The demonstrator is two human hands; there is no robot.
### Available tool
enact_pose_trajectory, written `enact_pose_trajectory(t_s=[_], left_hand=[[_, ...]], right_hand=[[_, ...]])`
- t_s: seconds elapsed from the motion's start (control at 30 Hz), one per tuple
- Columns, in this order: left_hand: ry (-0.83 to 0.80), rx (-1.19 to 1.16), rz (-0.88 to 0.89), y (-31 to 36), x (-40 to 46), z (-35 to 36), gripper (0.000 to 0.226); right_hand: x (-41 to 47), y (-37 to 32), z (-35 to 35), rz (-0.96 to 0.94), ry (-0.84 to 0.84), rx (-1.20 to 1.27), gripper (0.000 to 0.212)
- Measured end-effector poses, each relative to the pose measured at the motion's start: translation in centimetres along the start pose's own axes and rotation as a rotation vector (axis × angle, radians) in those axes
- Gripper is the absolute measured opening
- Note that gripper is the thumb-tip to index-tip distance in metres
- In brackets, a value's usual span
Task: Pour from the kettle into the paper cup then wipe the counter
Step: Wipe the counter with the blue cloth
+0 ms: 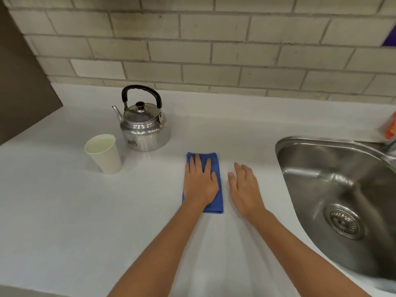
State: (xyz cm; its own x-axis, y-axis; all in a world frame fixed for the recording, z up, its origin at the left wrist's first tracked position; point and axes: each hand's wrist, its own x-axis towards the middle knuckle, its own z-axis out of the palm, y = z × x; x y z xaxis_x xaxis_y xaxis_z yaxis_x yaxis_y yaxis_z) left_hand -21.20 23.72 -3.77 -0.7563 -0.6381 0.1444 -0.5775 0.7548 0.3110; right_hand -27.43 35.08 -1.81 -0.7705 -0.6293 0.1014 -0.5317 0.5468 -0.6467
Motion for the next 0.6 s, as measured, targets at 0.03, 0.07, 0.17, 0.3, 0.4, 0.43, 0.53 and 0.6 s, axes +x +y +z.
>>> enact_pose_trajectory(t_s=[0.03,0.07,0.17,0.3,0.4,0.43,0.53,0.6], left_hand=[[0.009,-0.021,0.004,-0.3,-2.5,-0.2,0.053],[0.002,-0.025,-0.003,-1.3,-4.6,-0.7,0.053],[-0.012,0.010,-0.068,-7.7,-7.5,-4.2,0.053],[-0.061,0.020,-0.112,-13.4,-9.5,-6.7,0.053],[-0.076,0.095,-0.095,-10.3,-8.1,-5.4,0.054],[-0.075,0.106,-0.084,-8.8,-7.3,-5.0,0.054],[-0.089,0.090,-0.090,-6.6,-6.8,-4.5,0.054],[-0.080,0.027,-0.058,-7.7,-8.9,-4.6,0.054]], right_hand=[[-0.1,-0.3,0.4,-0.009,-0.015,-0.117,0.047],[-0.2,-0.7,0.9,-0.015,-0.044,-0.216,0.047],[-0.8,-2.2,2.8,-0.052,-0.139,-0.370,0.048],[-1.3,-4.0,4.3,-0.111,-0.193,-0.475,0.053],[-1.4,-4.7,4.6,-0.143,-0.237,-0.447,0.052],[-1.5,-5.0,4.5,-0.145,-0.248,-0.425,0.050],[-1.7,-5.7,4.1,-0.094,-0.262,-0.329,0.046],[-1.8,-6.4,4.0,-0.072,-0.236,-0.299,0.045]])
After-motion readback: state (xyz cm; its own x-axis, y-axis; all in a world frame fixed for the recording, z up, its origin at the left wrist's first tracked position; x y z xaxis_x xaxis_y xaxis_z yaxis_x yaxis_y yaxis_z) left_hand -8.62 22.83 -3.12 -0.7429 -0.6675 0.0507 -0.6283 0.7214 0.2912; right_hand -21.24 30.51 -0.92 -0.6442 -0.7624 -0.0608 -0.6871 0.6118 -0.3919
